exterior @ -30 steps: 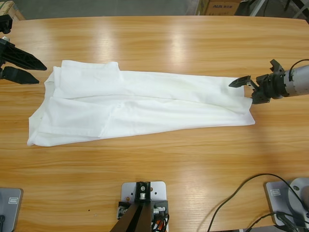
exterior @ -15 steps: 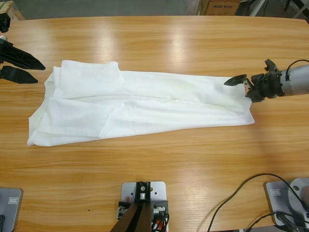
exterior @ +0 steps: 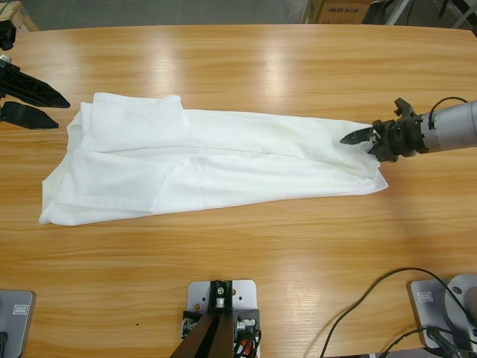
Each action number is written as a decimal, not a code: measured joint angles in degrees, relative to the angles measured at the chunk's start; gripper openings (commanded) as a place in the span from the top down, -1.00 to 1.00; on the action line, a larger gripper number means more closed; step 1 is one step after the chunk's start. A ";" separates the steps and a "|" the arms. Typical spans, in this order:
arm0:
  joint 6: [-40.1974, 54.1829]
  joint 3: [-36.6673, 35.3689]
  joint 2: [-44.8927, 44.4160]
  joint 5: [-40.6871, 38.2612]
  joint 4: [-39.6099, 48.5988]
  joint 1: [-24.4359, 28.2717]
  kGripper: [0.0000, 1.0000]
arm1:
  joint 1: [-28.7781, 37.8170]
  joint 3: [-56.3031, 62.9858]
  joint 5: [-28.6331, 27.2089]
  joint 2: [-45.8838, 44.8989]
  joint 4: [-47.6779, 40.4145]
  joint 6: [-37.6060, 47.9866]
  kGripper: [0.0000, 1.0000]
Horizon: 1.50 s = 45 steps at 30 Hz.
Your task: Fold clothes
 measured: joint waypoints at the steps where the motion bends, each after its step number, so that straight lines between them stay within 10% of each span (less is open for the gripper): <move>1: 0.00 0.00 0.00 0.00 0.00 0.00 -0.60 | 0.02 0.06 -0.07 0.16 0.00 0.00 1.00; 23: 0.00 -1.46 0.00 0.00 0.00 -0.02 -0.60 | -5.95 0.32 3.14 -0.39 1.16 -6.54 1.00; 45: 0.00 -1.43 0.00 0.00 0.13 -0.08 -0.60 | -22.84 -25.18 -3.56 2.05 35.75 -22.27 1.00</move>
